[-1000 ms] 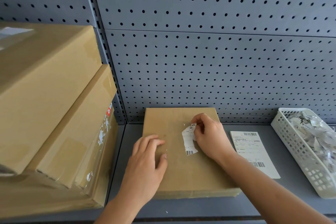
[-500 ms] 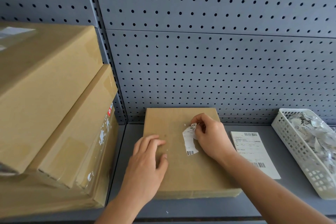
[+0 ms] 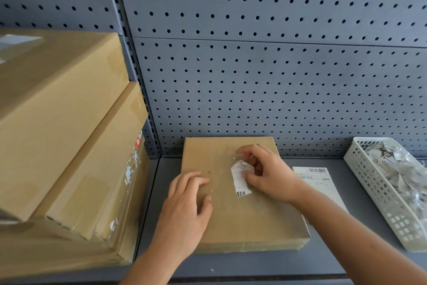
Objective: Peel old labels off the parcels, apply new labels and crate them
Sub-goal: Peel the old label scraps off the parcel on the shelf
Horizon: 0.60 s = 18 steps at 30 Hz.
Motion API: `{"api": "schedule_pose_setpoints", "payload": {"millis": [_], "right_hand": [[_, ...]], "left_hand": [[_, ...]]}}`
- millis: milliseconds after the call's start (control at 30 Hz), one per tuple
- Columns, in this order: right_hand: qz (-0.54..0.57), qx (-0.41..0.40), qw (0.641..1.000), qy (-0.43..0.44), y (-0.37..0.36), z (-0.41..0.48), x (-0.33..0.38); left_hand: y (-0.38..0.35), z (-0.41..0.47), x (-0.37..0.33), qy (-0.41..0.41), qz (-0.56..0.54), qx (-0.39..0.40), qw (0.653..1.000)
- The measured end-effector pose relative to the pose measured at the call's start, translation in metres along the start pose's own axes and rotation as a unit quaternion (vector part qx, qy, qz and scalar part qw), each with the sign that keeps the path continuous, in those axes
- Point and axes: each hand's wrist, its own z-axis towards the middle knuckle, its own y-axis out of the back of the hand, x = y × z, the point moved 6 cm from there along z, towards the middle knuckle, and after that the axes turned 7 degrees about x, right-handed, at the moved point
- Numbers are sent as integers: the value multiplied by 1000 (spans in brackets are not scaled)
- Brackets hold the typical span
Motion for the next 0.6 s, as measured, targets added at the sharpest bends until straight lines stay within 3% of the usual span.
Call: {"api": "schedule_pose_setpoints", "payload": {"millis": [167,600], "right_hand": [[-101,86,991,33,-3,-5,3],[-155,76,985,20,-8,-1,12]], "left_hand": [[-1,0,-1,-2,2,2,1000],[-2,0,0,-2,4,2,1000]]}}
